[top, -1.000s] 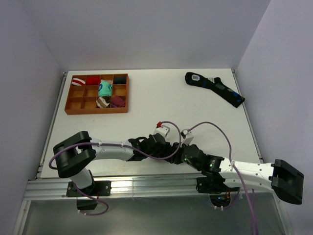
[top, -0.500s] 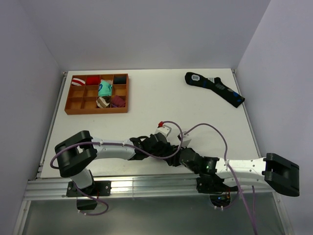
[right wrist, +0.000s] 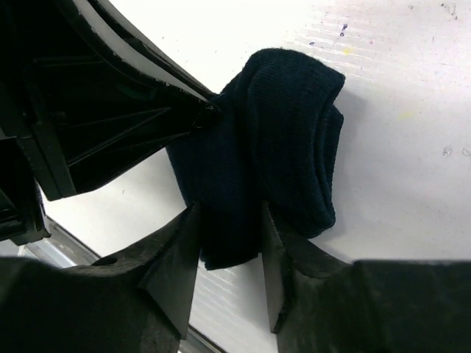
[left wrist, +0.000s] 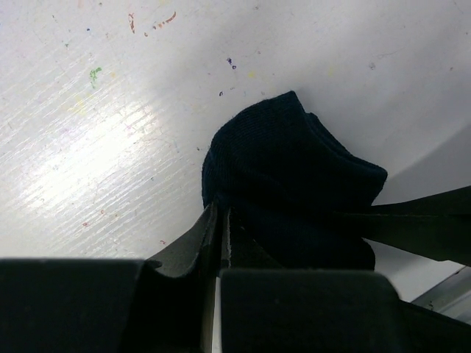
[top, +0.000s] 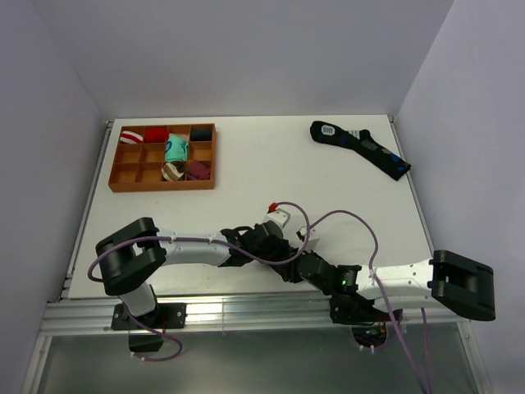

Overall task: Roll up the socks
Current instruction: Roll the sock at the center of the board.

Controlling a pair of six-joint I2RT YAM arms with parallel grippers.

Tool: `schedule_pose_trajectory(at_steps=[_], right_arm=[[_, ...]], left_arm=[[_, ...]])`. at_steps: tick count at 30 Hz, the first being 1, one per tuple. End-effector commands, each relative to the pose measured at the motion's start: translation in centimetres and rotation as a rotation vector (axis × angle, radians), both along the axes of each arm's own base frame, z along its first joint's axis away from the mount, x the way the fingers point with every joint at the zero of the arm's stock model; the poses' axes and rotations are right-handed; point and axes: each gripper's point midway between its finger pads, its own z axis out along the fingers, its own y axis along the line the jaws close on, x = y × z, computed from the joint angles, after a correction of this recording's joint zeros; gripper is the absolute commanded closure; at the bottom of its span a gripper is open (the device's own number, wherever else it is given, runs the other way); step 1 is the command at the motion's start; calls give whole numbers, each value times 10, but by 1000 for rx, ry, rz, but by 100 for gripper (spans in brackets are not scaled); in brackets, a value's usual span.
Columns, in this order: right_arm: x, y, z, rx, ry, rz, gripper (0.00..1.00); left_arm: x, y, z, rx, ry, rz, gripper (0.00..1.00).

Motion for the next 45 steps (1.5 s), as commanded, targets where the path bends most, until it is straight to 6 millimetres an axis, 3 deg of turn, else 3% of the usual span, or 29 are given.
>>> schedule_pose_trajectory(at_steps=[1, 5, 8, 15, 20, 25, 30, 36, 45], right_arm=[[3, -3, -4, -4, -2, -49, 58], [1, -9, -12, 0, 43, -97, 78], [-3, -13, -16, 11, 82, -116, 82], [-21, -18, -28, 30, 234, -141, 82], [-27, -23, -39, 29, 345, -163, 84], [-23, -15, -33, 49, 321, -108, 83], [-23, -9, -31, 60, 344, -79, 83], [-27, -25, -48, 64, 454, -152, 85], [-30, -32, -51, 69, 541, -178, 87]], left_arm=[[-5, -5, -1, 10, 28, -23, 100], [-5, -3, 0, 11, 32, -4, 100], [-3, -1, 2, 3, 30, 18, 96], [8, 1, 18, -91, 22, 81, 70], [19, 11, 29, -149, -12, 156, 66], [25, 20, 47, -239, -49, 224, 64], [18, 20, 46, -279, -37, 175, 59], [6, 20, 51, -384, -37, 127, 54], [-7, 17, 66, -578, -82, 42, 50]])
